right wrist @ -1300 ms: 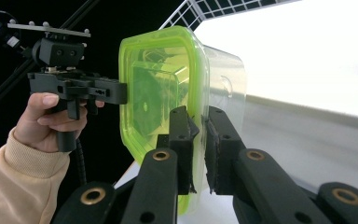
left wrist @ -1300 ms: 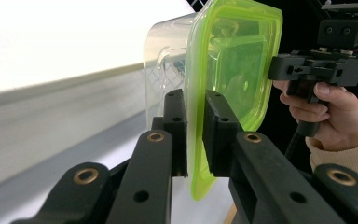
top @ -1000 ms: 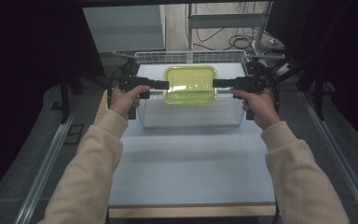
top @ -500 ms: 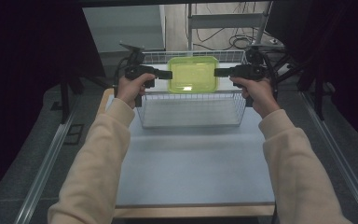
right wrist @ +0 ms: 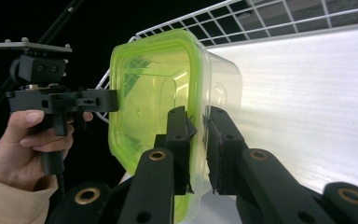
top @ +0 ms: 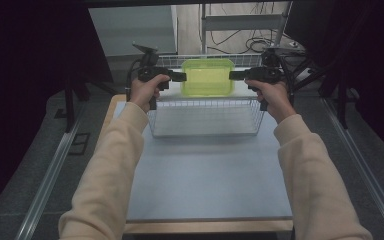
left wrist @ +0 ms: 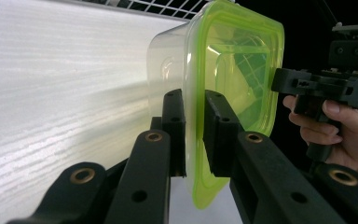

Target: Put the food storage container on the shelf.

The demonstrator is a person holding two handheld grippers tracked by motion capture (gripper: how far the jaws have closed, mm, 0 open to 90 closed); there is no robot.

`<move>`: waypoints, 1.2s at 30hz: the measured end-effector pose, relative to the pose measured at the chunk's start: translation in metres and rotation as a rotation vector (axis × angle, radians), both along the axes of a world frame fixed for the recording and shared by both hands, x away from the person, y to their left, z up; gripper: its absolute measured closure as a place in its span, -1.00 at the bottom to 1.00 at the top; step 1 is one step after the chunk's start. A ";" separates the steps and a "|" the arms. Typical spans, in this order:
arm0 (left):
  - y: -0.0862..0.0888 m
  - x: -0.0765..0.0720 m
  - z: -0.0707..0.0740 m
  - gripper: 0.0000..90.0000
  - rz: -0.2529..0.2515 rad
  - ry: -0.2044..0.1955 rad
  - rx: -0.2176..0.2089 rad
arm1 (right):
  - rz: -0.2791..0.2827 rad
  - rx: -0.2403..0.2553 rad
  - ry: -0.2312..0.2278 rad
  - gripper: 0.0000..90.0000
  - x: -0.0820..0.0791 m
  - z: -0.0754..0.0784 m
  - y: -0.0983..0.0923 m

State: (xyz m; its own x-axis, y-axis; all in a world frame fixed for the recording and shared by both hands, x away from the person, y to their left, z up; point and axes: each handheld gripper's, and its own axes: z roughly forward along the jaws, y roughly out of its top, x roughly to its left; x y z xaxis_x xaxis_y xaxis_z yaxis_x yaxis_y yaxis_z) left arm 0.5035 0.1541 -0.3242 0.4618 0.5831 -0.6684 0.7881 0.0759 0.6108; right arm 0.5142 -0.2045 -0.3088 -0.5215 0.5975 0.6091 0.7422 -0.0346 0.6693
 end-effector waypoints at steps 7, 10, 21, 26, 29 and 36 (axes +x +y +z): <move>-0.006 0.007 -0.003 0.65 0.026 0.003 0.027 | -0.022 -0.045 -0.012 0.61 0.006 -0.006 0.007; -0.009 0.009 -0.006 0.48 0.039 -0.002 0.038 | -0.034 -0.071 -0.016 0.47 0.009 -0.010 0.010; -0.002 -0.002 0.001 -0.21 0.077 -0.085 0.024 | -0.107 -0.109 -0.108 0.04 0.000 -0.004 0.008; 0.002 -0.026 0.008 -0.29 0.054 -0.149 0.049 | -0.088 -0.125 -0.197 -0.07 -0.021 0.002 0.003; 0.003 -0.046 0.008 -0.35 0.044 -0.178 0.057 | -0.056 -0.130 -0.237 -0.12 -0.039 0.002 0.000; -0.003 -0.109 0.002 -0.44 0.001 -0.255 0.122 | 0.029 -0.132 -0.306 -0.22 -0.089 -0.014 -0.004</move>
State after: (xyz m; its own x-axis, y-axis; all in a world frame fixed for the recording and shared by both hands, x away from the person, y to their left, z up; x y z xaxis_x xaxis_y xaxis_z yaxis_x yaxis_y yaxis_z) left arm 0.3944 0.1510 -0.3220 0.6055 0.6524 -0.4558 0.6077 -0.0093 0.7941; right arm 0.4247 -0.2086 -0.3226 -0.6862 0.6431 0.3398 0.5055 0.0857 0.8586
